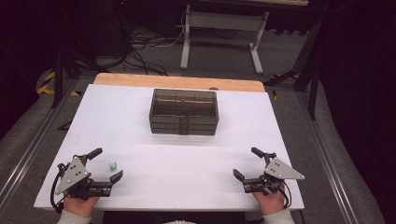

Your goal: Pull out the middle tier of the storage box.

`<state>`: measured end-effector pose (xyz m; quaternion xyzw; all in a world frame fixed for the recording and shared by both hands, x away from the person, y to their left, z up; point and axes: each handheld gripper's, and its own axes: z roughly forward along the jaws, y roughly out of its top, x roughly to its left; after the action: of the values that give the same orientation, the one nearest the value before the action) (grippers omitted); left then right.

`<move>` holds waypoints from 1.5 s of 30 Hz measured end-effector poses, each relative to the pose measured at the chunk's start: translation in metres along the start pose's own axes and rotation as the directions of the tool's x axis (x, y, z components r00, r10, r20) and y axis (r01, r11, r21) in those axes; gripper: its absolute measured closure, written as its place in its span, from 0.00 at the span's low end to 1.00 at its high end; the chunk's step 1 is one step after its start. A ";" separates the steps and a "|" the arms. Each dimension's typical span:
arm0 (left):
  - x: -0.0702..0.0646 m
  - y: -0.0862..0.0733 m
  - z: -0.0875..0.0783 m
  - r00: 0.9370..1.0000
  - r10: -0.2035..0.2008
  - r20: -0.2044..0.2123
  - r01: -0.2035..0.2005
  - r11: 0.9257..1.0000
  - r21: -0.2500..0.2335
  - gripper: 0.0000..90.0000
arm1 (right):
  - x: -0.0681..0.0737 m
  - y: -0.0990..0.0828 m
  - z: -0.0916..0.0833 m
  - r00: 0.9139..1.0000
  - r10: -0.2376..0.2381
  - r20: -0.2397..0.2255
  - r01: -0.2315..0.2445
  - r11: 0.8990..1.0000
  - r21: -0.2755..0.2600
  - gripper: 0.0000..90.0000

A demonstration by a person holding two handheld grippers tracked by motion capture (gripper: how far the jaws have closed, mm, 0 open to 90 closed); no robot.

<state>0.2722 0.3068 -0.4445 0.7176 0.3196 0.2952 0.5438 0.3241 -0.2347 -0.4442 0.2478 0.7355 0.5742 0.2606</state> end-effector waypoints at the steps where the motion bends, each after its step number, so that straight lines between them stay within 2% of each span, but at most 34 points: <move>1: 0.000 0.000 0.000 1.000 0.002 -0.002 -0.002 1.000 0.001 0.00 | 0.001 0.000 0.001 1.000 -0.001 -0.001 0.001 1.000 0.003 0.00; 3: 0.000 0.001 -0.001 1.000 0.002 -0.004 -0.002 1.000 -0.001 0.00 | 0.003 0.002 0.003 1.000 -0.014 -0.005 0.014 1.000 0.014 0.00; 19: -0.001 0.001 -0.001 1.000 0.000 -0.003 0.000 1.000 0.006 0.00 | 0.012 0.017 0.020 0.998 -0.016 -0.063 0.018 1.000 0.025 0.00; 23: 0.000 0.002 -0.001 1.000 0.000 -0.002 0.000 1.000 0.005 0.00 | 0.015 0.023 0.031 0.996 -0.015 -0.086 0.018 0.999 0.034 0.00; 28: -0.001 0.002 -0.001 1.000 0.001 -0.003 -0.001 1.000 0.005 0.00 | 0.018 0.030 0.042 0.996 -0.027 -0.085 0.032 0.998 0.056 0.01; 36: -0.001 0.002 -0.001 1.000 0.001 -0.001 -0.001 1.000 0.007 0.00 | 0.023 0.036 0.055 0.994 -0.037 -0.100 0.043 0.997 0.060 0.02; 42: -0.001 0.002 0.000 1.000 0.002 0.001 -0.002 1.000 0.009 0.01 | 0.028 0.041 0.068 0.991 -0.034 -0.128 0.041 0.998 0.057 0.02; 45: -0.001 0.002 -0.001 1.000 0.003 0.001 -0.003 1.000 0.005 0.01 | 0.033 0.046 0.077 0.988 -0.044 -0.151 0.055 0.996 0.067 0.03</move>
<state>0.2714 0.3060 -0.4424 0.7197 0.3191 0.2949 0.5415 0.3540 -0.1476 -0.4187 0.1949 0.7787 0.5581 0.2103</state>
